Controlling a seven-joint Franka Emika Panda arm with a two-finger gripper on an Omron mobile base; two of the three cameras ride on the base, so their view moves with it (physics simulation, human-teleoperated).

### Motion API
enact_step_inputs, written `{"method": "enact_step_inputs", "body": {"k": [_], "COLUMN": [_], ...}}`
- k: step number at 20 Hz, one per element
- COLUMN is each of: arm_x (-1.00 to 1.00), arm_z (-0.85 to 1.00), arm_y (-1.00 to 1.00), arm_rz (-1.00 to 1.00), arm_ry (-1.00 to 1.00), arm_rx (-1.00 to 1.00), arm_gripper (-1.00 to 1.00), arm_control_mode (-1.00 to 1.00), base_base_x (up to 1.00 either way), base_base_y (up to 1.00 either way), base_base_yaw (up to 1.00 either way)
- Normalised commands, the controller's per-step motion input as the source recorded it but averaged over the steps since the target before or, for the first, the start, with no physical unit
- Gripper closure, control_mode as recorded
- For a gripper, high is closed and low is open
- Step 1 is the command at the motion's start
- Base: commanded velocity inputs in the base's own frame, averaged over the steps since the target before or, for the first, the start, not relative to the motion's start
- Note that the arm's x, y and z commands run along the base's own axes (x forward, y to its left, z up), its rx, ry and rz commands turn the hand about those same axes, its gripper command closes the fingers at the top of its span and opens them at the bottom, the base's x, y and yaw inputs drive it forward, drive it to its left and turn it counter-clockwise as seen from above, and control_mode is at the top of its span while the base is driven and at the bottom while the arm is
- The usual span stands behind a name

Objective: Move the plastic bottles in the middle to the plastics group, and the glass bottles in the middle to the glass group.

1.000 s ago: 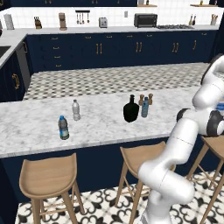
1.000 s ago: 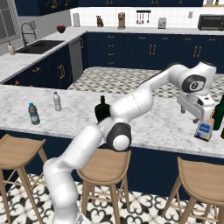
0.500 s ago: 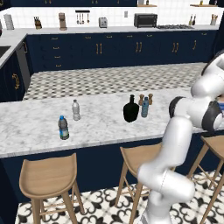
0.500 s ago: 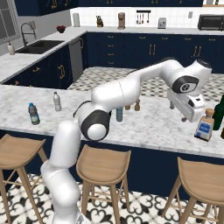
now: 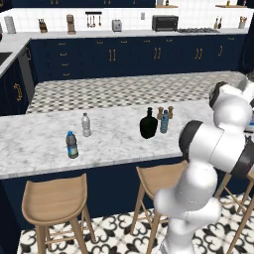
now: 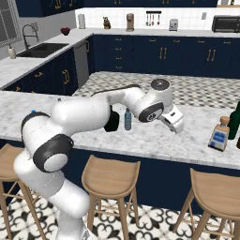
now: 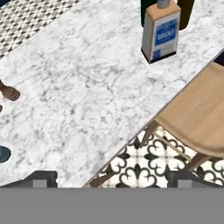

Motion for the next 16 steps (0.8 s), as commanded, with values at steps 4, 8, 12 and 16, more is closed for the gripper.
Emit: {"method": "enact_step_inputs", "body": {"k": [4,8,12,16], "arm_x": [0.43,0.43,0.31,0.15], "arm_z": [0.36,0.4,0.47,0.01], "arm_y": [0.86,0.77,0.6,0.66], "arm_rz": [0.08,0.17,0.29,0.32], "arm_ry": [0.49,0.42,0.49,0.09], "arm_rx": [-0.01,0.0,0.01,0.1], "arm_gripper": [-1.0,-1.0,-1.0,-1.0], "arm_control_mode": [-1.0,-1.0,-1.0,-1.0], "base_base_x": [0.0,0.0,0.0,0.0], "base_base_y": [0.0,0.0,0.0,0.0], "base_base_yaw": [0.0,0.0,0.0,0.0]}}
